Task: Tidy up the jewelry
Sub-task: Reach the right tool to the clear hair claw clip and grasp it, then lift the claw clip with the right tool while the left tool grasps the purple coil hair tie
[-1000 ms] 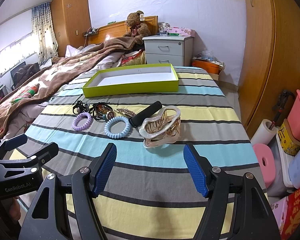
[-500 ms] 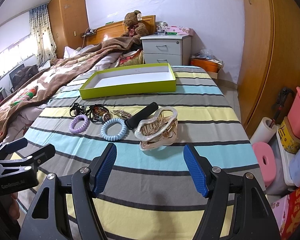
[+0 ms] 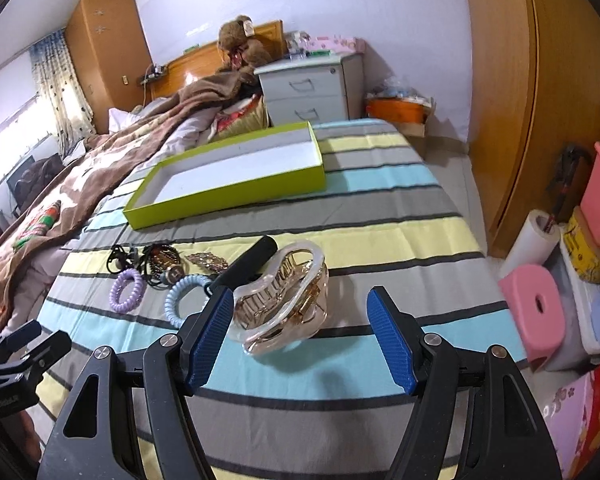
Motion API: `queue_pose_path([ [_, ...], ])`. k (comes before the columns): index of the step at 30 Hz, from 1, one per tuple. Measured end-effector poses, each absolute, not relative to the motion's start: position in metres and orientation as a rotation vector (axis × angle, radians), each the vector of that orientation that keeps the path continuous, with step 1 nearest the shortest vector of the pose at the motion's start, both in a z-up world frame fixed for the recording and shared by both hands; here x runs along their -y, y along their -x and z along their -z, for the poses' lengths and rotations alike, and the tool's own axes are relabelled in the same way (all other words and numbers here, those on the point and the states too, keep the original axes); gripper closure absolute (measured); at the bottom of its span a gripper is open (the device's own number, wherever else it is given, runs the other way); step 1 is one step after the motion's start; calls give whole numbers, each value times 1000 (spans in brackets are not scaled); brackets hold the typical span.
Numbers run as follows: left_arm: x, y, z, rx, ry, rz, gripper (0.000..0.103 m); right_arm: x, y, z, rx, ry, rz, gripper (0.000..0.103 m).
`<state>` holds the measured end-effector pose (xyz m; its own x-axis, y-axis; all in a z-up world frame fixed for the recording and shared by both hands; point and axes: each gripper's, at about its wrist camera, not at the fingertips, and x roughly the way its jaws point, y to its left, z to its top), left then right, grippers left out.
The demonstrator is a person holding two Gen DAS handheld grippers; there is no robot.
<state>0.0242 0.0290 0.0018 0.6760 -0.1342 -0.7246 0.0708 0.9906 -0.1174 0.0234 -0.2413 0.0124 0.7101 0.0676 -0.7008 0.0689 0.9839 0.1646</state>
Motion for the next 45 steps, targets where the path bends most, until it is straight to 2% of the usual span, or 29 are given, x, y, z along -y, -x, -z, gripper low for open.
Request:
queue_pose_path([
  [4, -31, -30, 2, -835, 90, 109, 0, 244, -37, -3, -827, -200, 8, 42],
  [11, -34, -39, 4, -859, 122, 128, 1, 241, -49, 1, -848, -187, -2, 51],
  [18, -35, -45, 8, -897, 148, 152, 1, 238, -57, 1, -860, -167, 2, 76],
  [25, -34, -49, 10, -924, 179, 182, 1, 244, -54, 1, -858, -162, 8, 90],
  [36, -26, -53, 10, -946, 144, 187, 1, 258, -40, -11, -833, -134, -3, 95],
  [45, -21, -60, 11, -955, 120, 172, 1, 272, -37, -6, -850, -122, 28, 92],
])
